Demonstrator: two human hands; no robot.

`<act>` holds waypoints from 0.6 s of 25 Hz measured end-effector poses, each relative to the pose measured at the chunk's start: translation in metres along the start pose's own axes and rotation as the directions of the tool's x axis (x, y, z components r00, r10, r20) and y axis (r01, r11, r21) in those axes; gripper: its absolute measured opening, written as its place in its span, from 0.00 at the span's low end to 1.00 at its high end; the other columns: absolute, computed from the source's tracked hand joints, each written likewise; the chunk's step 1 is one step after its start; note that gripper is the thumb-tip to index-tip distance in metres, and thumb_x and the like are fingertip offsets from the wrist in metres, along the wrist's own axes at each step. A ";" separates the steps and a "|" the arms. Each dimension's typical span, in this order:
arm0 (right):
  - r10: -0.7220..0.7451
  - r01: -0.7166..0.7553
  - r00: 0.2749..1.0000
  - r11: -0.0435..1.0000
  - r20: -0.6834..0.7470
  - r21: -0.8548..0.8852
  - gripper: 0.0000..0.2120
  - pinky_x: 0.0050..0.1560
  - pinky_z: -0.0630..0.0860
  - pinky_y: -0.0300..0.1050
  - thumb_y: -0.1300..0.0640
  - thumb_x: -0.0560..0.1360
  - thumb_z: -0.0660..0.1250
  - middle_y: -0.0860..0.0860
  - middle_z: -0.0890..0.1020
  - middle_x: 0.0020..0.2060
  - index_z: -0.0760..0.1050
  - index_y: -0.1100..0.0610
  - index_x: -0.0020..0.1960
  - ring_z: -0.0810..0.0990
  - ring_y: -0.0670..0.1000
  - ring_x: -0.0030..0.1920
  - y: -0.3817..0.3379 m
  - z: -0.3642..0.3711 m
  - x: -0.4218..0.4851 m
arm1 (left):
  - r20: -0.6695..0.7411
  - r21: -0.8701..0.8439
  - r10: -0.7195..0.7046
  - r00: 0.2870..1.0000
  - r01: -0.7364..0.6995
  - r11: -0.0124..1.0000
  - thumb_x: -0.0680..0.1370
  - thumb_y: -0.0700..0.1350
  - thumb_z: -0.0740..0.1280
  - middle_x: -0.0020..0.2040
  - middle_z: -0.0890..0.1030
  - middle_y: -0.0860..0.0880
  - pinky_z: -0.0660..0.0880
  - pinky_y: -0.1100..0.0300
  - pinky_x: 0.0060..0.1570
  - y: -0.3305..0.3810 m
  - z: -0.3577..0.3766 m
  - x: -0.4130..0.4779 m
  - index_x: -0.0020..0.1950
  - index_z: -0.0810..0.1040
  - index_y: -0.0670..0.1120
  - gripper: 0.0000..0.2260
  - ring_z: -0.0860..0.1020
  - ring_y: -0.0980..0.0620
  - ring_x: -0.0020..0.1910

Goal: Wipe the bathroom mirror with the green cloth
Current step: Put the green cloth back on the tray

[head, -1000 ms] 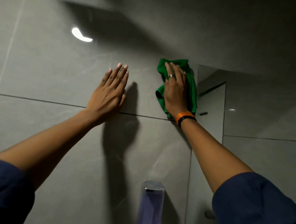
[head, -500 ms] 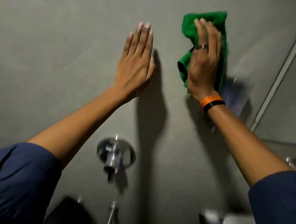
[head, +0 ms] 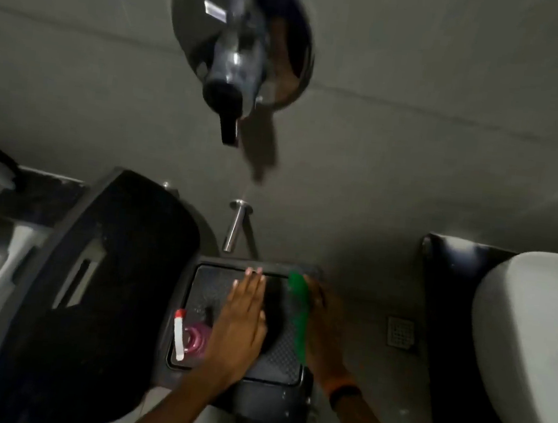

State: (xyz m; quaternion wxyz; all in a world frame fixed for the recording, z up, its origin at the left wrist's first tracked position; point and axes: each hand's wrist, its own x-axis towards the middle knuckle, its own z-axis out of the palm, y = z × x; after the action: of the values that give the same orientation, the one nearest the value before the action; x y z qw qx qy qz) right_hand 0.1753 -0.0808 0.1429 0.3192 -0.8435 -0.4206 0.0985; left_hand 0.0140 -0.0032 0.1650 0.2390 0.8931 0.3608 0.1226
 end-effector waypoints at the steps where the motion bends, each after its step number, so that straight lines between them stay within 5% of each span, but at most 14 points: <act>1: 0.021 -0.017 0.997 0.998 0.070 -0.065 0.12 0.64 0.78 0.59 0.53 0.82 0.64 0.50 0.86 0.60 0.82 0.46 0.62 0.84 0.50 0.60 0.029 0.040 -0.015 | 0.068 0.017 -0.043 0.997 0.042 0.999 0.80 0.45 0.49 0.81 0.54 0.43 0.45 0.51 0.80 -0.022 0.039 -0.017 0.80 0.57 0.39 0.28 0.55 0.41 0.81; 3: -0.006 0.048 0.982 0.974 0.187 -0.221 0.24 0.73 0.69 0.61 0.62 0.75 0.68 0.54 0.81 0.69 0.77 0.50 0.71 0.80 0.57 0.69 0.071 0.103 -0.040 | 0.133 0.069 -0.094 0.987 0.085 0.994 0.79 0.43 0.51 0.79 0.61 0.40 0.46 0.53 0.78 -0.058 0.095 -0.036 0.77 0.63 0.35 0.27 0.62 0.38 0.79; 5: -0.079 0.177 0.962 0.909 0.261 -0.378 0.31 0.77 0.66 0.65 0.54 0.75 0.71 0.56 0.74 0.76 0.70 0.54 0.77 0.74 0.59 0.76 0.106 0.155 -0.066 | 0.246 0.132 -0.075 0.966 0.044 0.990 0.78 0.41 0.53 0.78 0.64 0.38 0.49 0.51 0.78 -0.090 0.146 -0.046 0.76 0.65 0.33 0.27 0.64 0.38 0.78; 9: -0.070 0.192 0.959 0.874 0.275 -0.447 0.32 0.83 0.52 0.66 0.44 0.83 0.54 0.56 0.57 0.84 0.53 0.54 0.84 0.56 0.58 0.84 0.143 0.197 -0.087 | 0.356 0.217 -0.084 0.931 0.006 0.976 0.82 0.44 0.53 0.82 0.54 0.39 0.49 0.46 0.81 -0.134 0.210 -0.050 0.80 0.54 0.36 0.28 0.53 0.41 0.82; 12: -0.070 0.238 0.939 0.840 0.337 -0.487 0.32 0.83 0.52 0.66 0.43 0.84 0.51 0.57 0.56 0.84 0.52 0.55 0.84 0.55 0.58 0.84 0.139 0.192 -0.086 | 0.412 0.243 -0.127 0.902 0.025 0.970 0.84 0.47 0.50 0.82 0.40 0.43 0.41 0.50 0.81 -0.137 0.219 -0.055 0.82 0.42 0.39 0.29 0.41 0.45 0.82; 15: -0.021 0.187 0.945 0.853 0.327 -0.487 0.32 0.81 0.55 0.65 0.43 0.83 0.52 0.57 0.59 0.83 0.57 0.56 0.83 0.59 0.59 0.83 0.110 0.161 -0.066 | 0.304 0.206 -0.130 0.944 0.068 0.976 0.84 0.47 0.48 0.82 0.42 0.44 0.42 0.51 0.82 -0.111 0.186 -0.036 0.82 0.46 0.40 0.28 0.44 0.46 0.83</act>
State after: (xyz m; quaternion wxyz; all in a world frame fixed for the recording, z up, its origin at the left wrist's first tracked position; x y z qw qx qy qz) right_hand 0.1348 -0.1065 -0.0572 0.0186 -0.8473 -0.5219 0.0967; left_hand -0.0037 -0.0216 -0.0527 0.2119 0.9007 0.3727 -0.0696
